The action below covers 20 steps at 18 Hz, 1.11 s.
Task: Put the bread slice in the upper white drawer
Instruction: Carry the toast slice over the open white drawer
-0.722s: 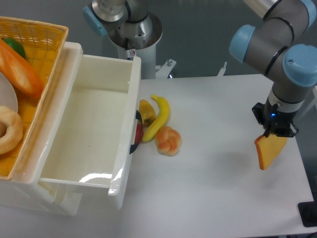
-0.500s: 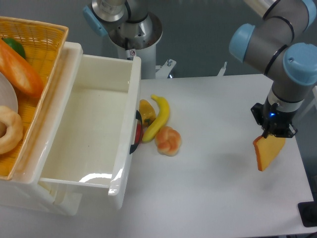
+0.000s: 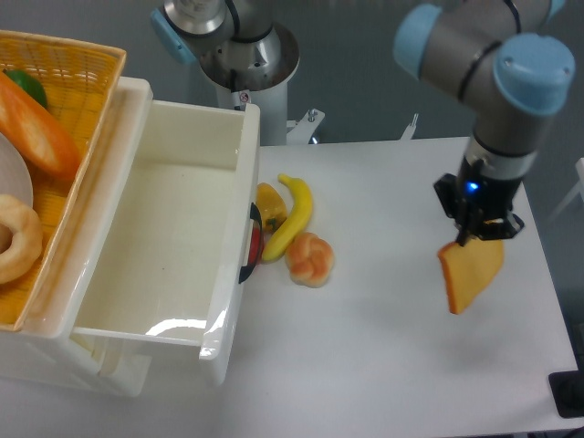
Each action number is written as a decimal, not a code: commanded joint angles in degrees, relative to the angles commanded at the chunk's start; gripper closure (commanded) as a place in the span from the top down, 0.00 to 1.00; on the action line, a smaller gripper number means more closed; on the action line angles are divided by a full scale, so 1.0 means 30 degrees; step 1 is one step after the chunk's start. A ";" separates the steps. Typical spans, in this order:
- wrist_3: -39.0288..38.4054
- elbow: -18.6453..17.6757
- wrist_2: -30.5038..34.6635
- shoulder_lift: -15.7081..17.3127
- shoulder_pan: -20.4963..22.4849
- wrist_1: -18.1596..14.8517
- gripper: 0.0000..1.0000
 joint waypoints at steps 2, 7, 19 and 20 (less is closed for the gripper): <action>-0.1233 -0.0030 -0.0612 0.1025 -0.0588 -0.0029 0.00; -0.5186 -0.0321 -0.1524 0.3341 -0.2256 -0.0088 0.00; -1.0202 -0.1142 -0.3750 0.5013 -0.6652 -0.0030 0.00; -1.0465 -0.1288 -0.3751 0.5160 -0.6916 -0.0059 0.00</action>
